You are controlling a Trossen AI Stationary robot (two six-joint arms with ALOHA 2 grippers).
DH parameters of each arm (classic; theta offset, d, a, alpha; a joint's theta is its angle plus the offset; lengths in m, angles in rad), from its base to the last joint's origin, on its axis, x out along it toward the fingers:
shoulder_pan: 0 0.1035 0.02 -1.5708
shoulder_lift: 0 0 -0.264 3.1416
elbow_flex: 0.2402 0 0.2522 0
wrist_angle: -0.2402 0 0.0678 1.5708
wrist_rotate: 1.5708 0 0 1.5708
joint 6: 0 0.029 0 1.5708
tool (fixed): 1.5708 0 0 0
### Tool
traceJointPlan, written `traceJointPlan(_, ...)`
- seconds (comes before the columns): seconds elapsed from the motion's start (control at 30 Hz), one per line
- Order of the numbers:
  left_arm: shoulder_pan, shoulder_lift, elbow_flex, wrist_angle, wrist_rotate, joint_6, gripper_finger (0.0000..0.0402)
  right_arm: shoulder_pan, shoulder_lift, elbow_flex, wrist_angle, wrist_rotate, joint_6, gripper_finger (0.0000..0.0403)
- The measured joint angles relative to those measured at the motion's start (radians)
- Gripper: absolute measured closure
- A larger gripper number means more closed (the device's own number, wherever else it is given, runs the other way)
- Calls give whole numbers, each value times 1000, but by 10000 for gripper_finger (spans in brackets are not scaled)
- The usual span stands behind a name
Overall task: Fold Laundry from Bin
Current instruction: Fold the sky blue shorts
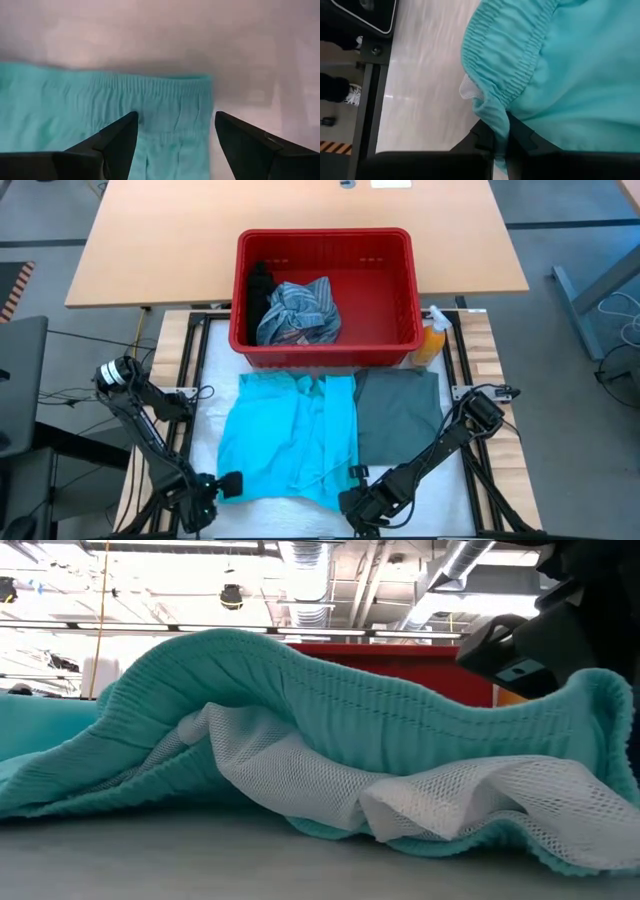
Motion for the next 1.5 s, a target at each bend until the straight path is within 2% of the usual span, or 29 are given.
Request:
traceJointPlan(0.1,5,0,-50,89,48,13,148,0,0,0,3,1,21,358)
traceJointPlan(0.23,5,1,-82,155,4,2,148,-1,0,0,7,2,53,358)
traceJointPlan(0.33,8,11,-83,164,7,-39,165,1,0,0,7,5,57,358)
traceJointPlan(0.43,12,43,-82,163,40,-83,212,1,0,0,7,5,50,358)
traceJointPlan(0.53,11,74,-70,166,46,-132,282,1,0,0,6,6,43,358)
traceJointPlan(0.63,14,88,-48,174,0,-213,368,1,0,3,3,5,41,359)
traceJointPlan(0.67,18,89,-36,174,-27,-251,382,1,0,10,-8,4,34,360)
traceJointPlan(0.87,70,38,47,135,-256,-470,395,2,-22,97,-157,-33,-63,363)
traceJointPlan(1.0,105,-36,154,45,-399,-561,397,-15,-143,153,-262,-33,-85,363)
traceJointPlan(1.1,122,-109,256,-18,-461,-627,399,-30,-262,186,-353,-42,11,363)
traceJointPlan(1.17,138,-164,325,-11,-451,-657,399,-40,-351,208,-356,-58,83,363)
traceJointPlan(1.27,162,-246,422,37,-321,-683,399,-32,-481,236,-300,-57,117,363)
traceJointPlan(1.33,171,-288,468,113,-220,-654,399,-20,-545,247,-254,-56,29,363)
traceJointPlan(1.4,171,-328,501,194,-171,-593,399,-15,-598,251,-212,-53,-117,363)
traceJointPlan(1.47,169,-371,524,251,-209,-525,399,-29,-653,251,-180,-31,-248,363)
traceJointPlan(1.5,169,-396,528,264,-265,-507,399,-43,-681,252,-168,4,-293,363)
